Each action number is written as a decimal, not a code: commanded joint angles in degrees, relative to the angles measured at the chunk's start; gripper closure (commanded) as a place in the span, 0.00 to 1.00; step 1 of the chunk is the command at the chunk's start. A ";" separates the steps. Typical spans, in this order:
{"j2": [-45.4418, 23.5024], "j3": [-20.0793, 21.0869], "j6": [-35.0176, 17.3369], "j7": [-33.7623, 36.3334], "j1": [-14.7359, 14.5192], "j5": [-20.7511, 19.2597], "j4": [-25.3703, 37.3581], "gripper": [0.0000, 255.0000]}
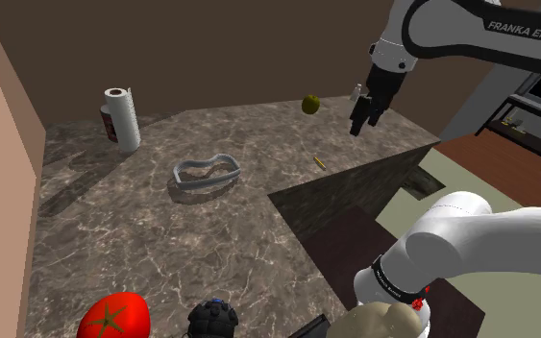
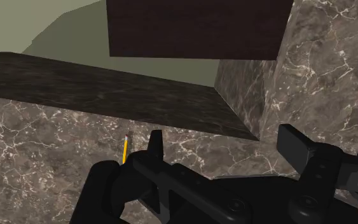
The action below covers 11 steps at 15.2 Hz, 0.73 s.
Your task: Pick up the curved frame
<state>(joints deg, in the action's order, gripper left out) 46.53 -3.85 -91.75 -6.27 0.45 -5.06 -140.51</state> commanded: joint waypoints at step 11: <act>-14.90 3.90 -18.89 8.02 -2.56 5.94 -3.05 0.00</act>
<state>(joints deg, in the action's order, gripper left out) 33.91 -0.30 -108.22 1.02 -1.86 0.32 -143.65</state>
